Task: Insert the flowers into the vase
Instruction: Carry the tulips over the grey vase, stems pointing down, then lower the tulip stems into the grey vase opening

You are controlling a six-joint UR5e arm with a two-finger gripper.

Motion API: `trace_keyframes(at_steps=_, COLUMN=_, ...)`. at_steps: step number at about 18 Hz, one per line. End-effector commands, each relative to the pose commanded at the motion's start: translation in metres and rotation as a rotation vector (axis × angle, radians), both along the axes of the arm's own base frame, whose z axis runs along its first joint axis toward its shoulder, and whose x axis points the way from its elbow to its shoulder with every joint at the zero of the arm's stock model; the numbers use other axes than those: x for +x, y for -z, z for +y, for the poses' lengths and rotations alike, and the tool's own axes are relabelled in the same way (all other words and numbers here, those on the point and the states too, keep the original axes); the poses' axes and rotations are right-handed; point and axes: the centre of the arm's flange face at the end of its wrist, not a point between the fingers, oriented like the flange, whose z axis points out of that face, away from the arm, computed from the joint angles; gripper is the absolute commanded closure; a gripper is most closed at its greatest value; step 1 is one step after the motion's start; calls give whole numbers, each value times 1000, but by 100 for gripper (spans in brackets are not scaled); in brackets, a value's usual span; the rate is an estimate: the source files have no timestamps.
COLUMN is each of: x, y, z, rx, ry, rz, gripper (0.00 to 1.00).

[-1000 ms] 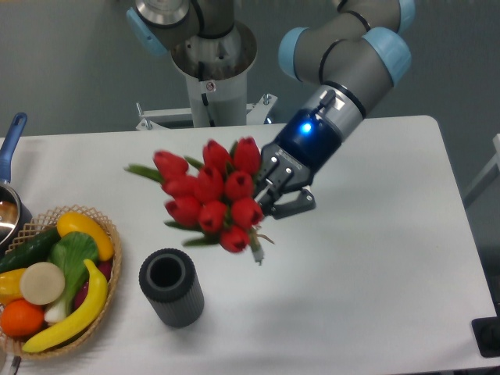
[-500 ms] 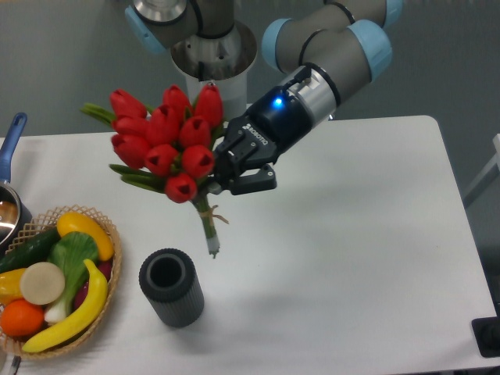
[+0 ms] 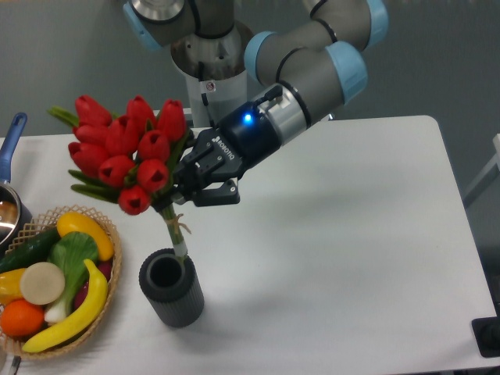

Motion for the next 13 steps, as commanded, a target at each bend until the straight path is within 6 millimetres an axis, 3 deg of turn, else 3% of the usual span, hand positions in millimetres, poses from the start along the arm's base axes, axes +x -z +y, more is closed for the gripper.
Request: trace_keyframes(at_steps=13, x=2, y=40, z=20, rx=-44, ry=29, rz=-51, gripper=100)
